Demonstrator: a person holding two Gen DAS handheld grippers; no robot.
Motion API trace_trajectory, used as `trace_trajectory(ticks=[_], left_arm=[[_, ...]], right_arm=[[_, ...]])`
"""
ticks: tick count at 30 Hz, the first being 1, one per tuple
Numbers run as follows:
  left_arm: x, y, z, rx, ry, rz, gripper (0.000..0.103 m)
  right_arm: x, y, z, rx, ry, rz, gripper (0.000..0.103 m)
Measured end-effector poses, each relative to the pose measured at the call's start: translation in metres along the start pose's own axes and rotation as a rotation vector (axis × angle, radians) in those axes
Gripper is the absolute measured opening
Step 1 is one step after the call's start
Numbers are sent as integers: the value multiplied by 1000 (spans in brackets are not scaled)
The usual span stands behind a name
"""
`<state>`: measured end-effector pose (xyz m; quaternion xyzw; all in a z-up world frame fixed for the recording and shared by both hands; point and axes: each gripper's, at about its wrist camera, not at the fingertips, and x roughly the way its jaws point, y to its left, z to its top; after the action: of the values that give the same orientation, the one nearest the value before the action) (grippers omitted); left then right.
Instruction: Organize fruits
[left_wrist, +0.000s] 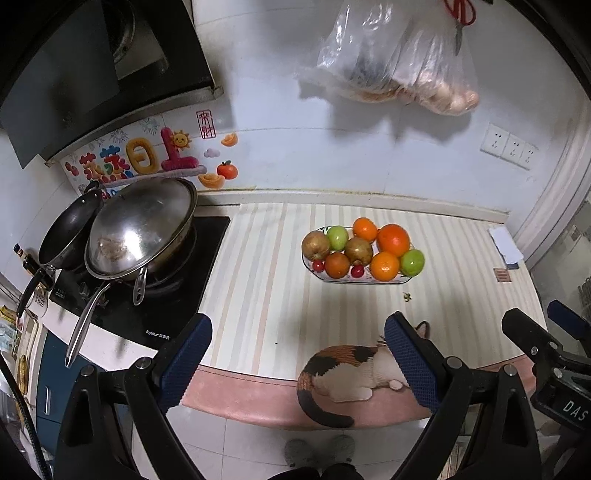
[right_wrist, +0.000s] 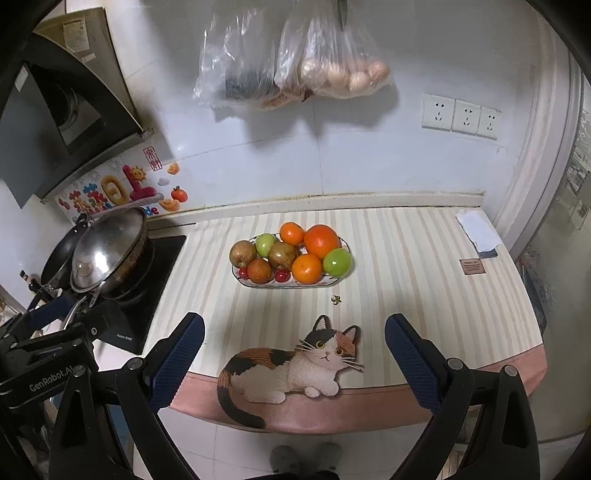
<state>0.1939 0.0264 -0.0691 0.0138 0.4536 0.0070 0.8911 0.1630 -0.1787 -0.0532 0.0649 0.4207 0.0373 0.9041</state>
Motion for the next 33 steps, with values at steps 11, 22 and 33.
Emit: trace_trajectory(ticks=[11, 22, 33], left_arm=[[22, 2, 1, 8, 43, -2, 96], [18, 3, 2, 11, 32, -8, 96], [12, 8, 1, 7, 33, -23, 96]], right_arm=[[43, 6, 2, -5, 67, -5, 100], [46, 6, 2, -6, 72, -9, 100], [39, 5, -5, -3, 73, 13, 100]])
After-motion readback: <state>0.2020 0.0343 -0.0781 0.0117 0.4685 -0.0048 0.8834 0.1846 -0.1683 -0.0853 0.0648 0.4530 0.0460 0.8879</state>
